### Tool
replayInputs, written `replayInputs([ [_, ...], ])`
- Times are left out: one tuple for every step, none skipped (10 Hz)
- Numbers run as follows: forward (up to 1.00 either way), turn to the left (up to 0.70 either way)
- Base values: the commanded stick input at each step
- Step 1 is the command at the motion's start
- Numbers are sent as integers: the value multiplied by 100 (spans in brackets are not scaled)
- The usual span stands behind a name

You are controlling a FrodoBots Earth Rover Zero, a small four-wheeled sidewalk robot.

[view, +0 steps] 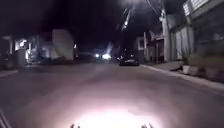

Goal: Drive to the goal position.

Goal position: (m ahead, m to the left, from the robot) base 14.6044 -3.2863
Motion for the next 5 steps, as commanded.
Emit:
replayInputs([
  [70, 0],
  [70, 0],
  [70, 0],
  [70, 0],
  [70, 0],
])
